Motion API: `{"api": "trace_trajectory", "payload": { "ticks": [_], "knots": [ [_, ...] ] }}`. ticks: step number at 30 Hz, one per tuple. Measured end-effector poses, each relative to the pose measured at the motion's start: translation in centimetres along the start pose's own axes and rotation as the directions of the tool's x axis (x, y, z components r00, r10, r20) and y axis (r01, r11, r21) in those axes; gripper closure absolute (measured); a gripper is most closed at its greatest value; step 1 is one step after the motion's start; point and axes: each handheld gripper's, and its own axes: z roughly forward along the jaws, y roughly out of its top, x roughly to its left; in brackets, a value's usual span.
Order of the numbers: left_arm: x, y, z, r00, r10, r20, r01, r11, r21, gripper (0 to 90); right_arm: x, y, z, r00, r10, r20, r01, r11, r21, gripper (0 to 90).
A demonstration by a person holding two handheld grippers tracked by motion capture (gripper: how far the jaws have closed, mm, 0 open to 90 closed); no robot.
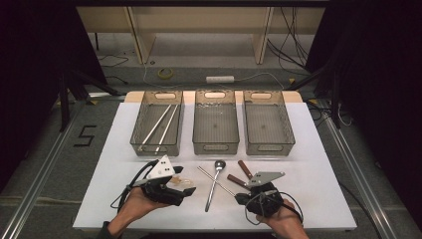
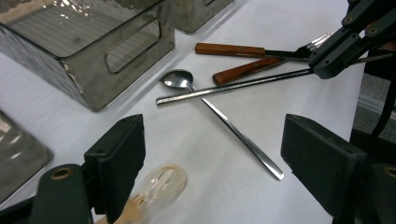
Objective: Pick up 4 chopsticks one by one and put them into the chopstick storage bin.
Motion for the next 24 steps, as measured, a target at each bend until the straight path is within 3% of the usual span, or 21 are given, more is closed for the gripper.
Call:
{"api": "trace_trajectory", "payload": {
  "ticks": [2,7,9,11,15,18,24],
  "knots": [
    [-0.4,0.3,0.4,0.9991,0.042,0.004,-0.042,0.9989,0.022,21.7,0.5,0.2,0.3,0.9997,-0.022,-0.015,0.022,0.9997,0.008,87.1],
    [-0.9,0.5,1.0,0.9972,0.069,0.029,-0.071,0.9963,0.05,21.9,1.2,0.4,0.7,0.9979,-0.052,-0.039,0.053,0.9984,0.019,87.1],
    [-1.2,0.6,1.4,0.9935,0.101,0.051,-0.106,0.9904,0.089,22.2,1.6,0.5,0.9,0.9958,-0.073,-0.055,0.075,0.997,0.021,87.1],
    [-1.3,0.5,1.6,0.993,0.104,0.056,-0.11,0.9892,0.097,22.5,1.9,0.7,1.0,0.9943,-0.084,-0.065,0.086,0.996,0.024,87.1],
    [-1.6,0.5,2.3,0.9857,0.144,0.087,-0.156,0.9758,0.153,24.0,2.4,0.9,1.1,0.9901,-0.113,-0.084,0.115,0.9931,0.024,87.0],
    [-1.7,0.4,2.5,0.9835,0.153,0.097,-0.168,0.9701,0.175,25.4,2.6,1.0,1.2,0.9878,-0.123,-0.095,0.126,0.9916,0.027,87.0],
    [-2.2,0.3,3.2,0.9693,0.212,0.125,-0.237,0.9393,0.248,31.4,3.3,1.2,1.3,0.9785,-0.163,-0.126,0.168,0.9855,0.025,87.0]
  ]
}}
